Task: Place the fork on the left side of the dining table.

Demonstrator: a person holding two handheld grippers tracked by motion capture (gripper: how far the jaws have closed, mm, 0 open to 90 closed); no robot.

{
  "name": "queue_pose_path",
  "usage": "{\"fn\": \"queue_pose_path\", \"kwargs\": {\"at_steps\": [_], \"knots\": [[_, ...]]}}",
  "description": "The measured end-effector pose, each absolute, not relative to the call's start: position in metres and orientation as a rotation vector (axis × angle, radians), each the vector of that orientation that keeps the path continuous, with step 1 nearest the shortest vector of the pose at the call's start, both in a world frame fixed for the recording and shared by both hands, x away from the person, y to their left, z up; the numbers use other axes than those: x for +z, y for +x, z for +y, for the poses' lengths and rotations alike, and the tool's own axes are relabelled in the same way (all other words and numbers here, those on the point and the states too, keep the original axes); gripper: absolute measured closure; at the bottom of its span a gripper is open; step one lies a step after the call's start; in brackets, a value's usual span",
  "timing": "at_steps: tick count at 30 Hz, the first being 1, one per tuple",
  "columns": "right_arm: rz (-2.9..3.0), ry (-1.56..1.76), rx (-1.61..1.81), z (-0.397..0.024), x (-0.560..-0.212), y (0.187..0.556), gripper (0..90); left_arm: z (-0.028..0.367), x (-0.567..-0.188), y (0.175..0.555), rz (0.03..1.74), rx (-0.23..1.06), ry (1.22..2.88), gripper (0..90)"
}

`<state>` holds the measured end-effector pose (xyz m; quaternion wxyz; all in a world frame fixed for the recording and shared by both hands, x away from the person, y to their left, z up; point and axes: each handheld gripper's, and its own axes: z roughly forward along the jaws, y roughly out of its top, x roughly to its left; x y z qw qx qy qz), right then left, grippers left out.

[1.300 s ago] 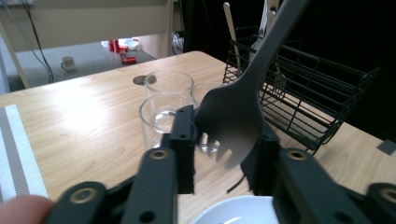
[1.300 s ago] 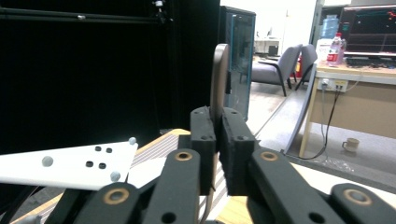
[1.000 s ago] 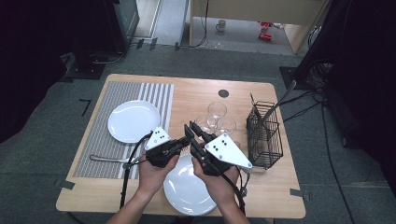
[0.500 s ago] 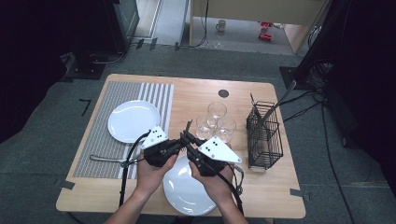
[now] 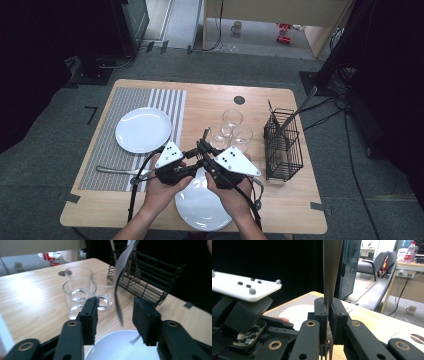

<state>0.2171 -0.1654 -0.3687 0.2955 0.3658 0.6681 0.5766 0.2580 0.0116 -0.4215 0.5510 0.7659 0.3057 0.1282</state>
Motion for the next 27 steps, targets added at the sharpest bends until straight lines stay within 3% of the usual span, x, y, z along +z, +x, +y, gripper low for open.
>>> {"fn": "queue_pose_path", "kwargs": {"at_steps": [9, 17, 27], "knots": [[1.768, 1.0, 1.497, -0.171, -0.37, 0.221, 85.7, 0.03, -0.423, 0.254, 0.743, 0.355, 1.807, 40.3], [1.788, 1.004, 1.466, -0.169, -0.377, 0.223, 85.7, 0.046, -0.408, 0.25, 0.756, 0.4, 1.727, 34.8], [1.815, 1.027, 1.447, -0.169, -0.385, 0.225, 85.6, 0.053, -0.38, 0.251, 0.706, 0.365, 1.676, 26.0]]}}
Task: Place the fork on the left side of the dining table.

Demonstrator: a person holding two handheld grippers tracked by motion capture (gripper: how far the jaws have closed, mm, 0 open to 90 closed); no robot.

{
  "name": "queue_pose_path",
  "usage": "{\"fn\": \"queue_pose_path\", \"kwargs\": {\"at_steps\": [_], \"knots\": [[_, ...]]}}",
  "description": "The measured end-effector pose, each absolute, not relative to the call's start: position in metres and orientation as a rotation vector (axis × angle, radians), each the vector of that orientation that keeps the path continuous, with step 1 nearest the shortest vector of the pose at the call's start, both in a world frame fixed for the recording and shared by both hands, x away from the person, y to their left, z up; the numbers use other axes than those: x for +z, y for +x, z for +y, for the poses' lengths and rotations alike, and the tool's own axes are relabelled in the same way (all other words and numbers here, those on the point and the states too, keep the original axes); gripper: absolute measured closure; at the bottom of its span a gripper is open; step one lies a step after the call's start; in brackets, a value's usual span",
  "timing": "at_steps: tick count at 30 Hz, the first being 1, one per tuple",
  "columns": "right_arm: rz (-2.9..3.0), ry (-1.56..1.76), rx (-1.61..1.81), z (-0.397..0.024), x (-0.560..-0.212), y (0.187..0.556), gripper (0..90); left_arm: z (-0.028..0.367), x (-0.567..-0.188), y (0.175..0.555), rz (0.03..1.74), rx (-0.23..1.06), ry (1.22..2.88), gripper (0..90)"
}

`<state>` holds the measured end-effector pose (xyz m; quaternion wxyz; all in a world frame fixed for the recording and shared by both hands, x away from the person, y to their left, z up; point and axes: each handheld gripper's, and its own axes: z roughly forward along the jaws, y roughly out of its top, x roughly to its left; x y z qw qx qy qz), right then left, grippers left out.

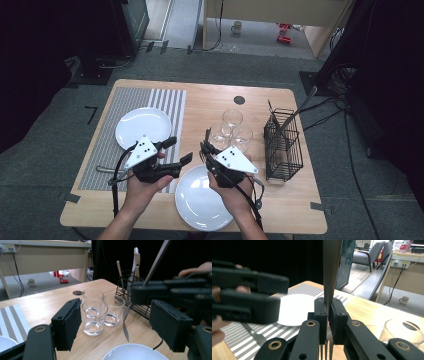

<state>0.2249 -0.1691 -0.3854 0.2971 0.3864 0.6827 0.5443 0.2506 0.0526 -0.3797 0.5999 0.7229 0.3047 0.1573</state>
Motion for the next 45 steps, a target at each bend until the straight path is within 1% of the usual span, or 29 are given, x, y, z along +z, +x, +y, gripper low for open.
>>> {"fn": "queue_pose_path", "kwargs": {"at_steps": [10, 17, 23, 31, 35, 36, 37, 38, 40, 42, 45], "knots": [[1.846, 1.039, 1.439, -0.164, -0.395, 0.226, 85.6, 0.045, -0.358, 0.248, 0.657, 0.376, 1.672, 26.5], [1.872, 1.034, 1.439, -0.158, -0.401, 0.224, 85.6, 0.035, -0.35, 0.247, 0.619, 0.397, 1.688, 27.6], [1.895, 1.024, 1.444, -0.153, -0.407, 0.223, 85.6, 0.031, -0.347, 0.248, 0.613, 0.412, 1.688, 34.9], [1.92, 0.997, 1.453, -0.148, -0.41, 0.22, 85.3, 0.03, -0.345, 0.248, 0.636, 0.426, 1.681, 57.7], [1.932, 0.996, 1.459, -0.148, -0.411, 0.219, 85.1, 0.03, -0.343, 0.248, 0.644, 0.404, 1.688, 76.6], [1.938, 0.997, 1.465, -0.148, -0.411, 0.219, 85.1, 0.03, -0.343, 0.248, 0.647, 0.403, 1.686, 83.9], [1.941, 0.998, 1.469, -0.148, -0.412, 0.219, 84.6, 0.031, -0.342, 0.249, 0.646, 0.384, 1.687, 86.3], [1.943, 0.989, 1.476, -0.149, -0.412, 0.219, 82.8, 0.031, -0.342, 0.251, 0.646, 0.364, 1.691, 87.4], [1.952, 0.982, 1.508, -0.151, -0.411, 0.218, 69.0, 0.032, -0.343, 0.252, 0.654, 0.398, 1.696, 88.1], [1.971, 0.977, 1.517, -0.154, -0.41, 0.217, 53.9, 0.033, -0.344, 0.254, 0.659, 0.375, 1.689, 88.2], [1.986, 0.958, 1.528, -0.16, -0.41, 0.216, 46.0, 0.034, -0.344, 0.257, 0.67, 0.383, 1.685, 88.2]]}}
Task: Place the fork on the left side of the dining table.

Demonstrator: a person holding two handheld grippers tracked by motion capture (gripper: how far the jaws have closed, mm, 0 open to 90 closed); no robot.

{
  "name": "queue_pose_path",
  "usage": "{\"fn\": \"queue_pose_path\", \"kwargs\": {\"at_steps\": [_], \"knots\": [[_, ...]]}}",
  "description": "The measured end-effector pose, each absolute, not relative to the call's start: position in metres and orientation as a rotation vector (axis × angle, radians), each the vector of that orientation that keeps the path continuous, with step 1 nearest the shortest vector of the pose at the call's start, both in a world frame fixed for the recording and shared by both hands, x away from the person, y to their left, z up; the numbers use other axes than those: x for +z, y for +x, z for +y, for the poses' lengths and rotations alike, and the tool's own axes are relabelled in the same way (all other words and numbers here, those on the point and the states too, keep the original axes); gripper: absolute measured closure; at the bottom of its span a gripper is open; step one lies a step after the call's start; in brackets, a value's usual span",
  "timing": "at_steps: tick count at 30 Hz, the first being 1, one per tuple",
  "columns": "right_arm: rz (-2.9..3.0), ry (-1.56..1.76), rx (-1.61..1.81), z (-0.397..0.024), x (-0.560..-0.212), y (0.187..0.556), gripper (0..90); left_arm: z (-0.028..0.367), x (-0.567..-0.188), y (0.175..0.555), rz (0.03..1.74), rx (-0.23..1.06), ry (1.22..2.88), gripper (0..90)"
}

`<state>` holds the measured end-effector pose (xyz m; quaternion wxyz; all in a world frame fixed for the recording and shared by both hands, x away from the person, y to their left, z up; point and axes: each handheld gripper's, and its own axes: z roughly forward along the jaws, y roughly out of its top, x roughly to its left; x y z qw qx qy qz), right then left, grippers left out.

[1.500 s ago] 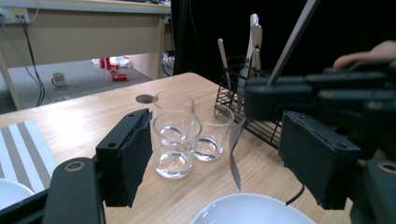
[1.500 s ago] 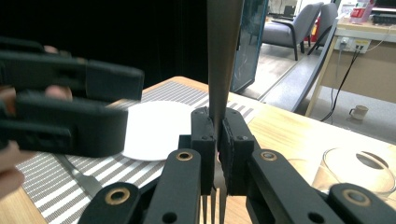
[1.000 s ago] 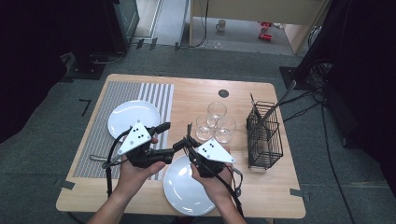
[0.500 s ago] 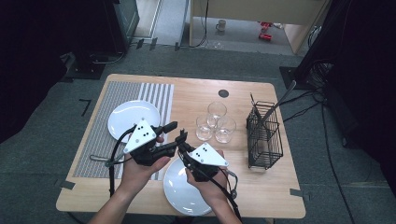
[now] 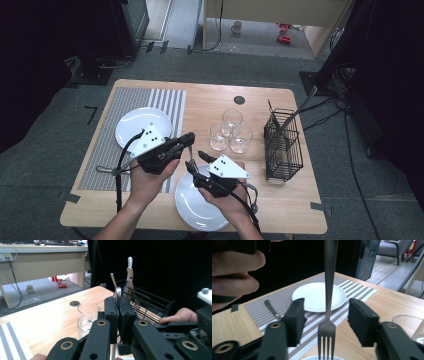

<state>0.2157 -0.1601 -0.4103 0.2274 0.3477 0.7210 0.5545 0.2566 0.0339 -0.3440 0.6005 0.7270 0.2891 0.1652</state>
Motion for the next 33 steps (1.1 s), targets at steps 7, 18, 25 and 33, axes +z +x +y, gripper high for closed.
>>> {"fn": "queue_pose_path", "kwargs": {"at_steps": [7, 18, 25, 33], "knots": [[1.992, 0.995, 1.515, -0.18, -0.416, 0.211, 28.3, 0.034, -0.345, 0.262, 0.687, 0.398, 1.686, 88.2], [2.065, 1.082, 1.429, -0.22, -0.432, 0.203, 0.0, 0.043, -0.345, 0.276, 0.734, 0.427, 1.677, 88.2], [2.041, 1.153, 1.404, -0.249, -0.444, 0.197, 0.0, 0.051, -0.345, 0.288, 0.772, 0.438, 1.659, 88.2], [2.063, 1.173, 1.351, -0.27, -0.461, 0.187, 0.0, 0.058, -0.343, 0.304, 0.799, 0.463, 1.635, 88.2]]}}
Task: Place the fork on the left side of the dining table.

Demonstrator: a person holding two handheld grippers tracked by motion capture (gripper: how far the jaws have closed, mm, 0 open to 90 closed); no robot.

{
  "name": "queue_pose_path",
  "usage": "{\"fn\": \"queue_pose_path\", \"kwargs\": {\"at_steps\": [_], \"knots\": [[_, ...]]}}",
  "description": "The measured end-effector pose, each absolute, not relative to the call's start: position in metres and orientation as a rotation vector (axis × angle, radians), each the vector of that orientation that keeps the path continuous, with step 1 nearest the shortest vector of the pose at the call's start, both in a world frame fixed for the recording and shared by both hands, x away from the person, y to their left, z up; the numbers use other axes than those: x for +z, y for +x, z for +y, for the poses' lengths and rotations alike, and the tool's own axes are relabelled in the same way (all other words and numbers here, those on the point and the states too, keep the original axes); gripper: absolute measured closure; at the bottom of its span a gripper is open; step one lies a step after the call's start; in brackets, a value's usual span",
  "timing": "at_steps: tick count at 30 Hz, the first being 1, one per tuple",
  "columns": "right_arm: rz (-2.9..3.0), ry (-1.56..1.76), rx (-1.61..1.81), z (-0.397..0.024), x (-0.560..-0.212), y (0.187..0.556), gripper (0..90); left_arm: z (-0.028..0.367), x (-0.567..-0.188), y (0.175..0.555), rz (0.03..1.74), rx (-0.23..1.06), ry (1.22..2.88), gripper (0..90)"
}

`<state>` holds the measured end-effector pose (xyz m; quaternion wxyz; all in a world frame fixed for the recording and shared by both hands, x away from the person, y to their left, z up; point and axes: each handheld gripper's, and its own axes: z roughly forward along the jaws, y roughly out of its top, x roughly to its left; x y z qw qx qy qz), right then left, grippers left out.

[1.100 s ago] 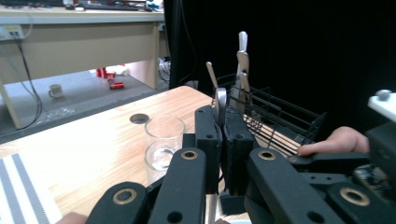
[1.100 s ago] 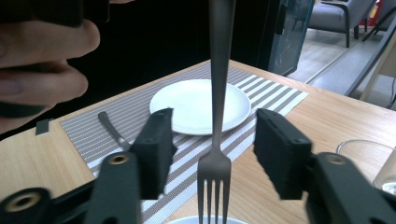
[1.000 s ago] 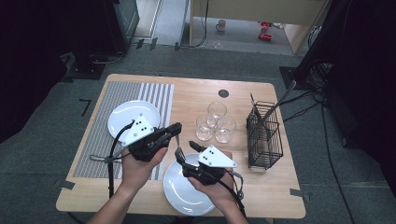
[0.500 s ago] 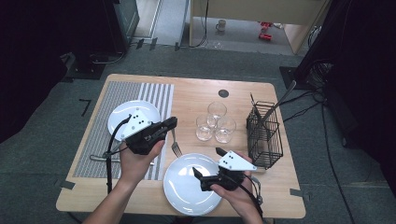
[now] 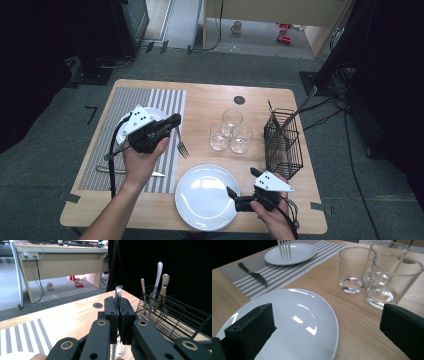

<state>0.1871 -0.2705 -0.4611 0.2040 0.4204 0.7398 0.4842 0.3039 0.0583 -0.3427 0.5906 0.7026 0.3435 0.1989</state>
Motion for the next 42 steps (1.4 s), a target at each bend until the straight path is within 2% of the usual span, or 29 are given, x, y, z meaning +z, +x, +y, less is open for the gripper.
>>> {"fn": "queue_pose_path", "kwargs": {"at_steps": [20, 25, 42], "knots": [[2.111, 1.271, 1.157, -0.313, -0.504, 0.173, 0.0, 0.072, -0.357, 0.345, 0.895, 0.572, 1.618, 88.3], [2.131, 1.282, 1.093, -0.317, -0.512, 0.175, 0.0, 0.077, -0.358, 0.356, 0.931, 0.549, 1.594, 88.2], [2.194, 1.376, 0.935, -0.327, -0.526, 0.187, 0.0, 0.079, -0.359, 0.377, 0.952, 0.59, 1.589, 88.2]]}}
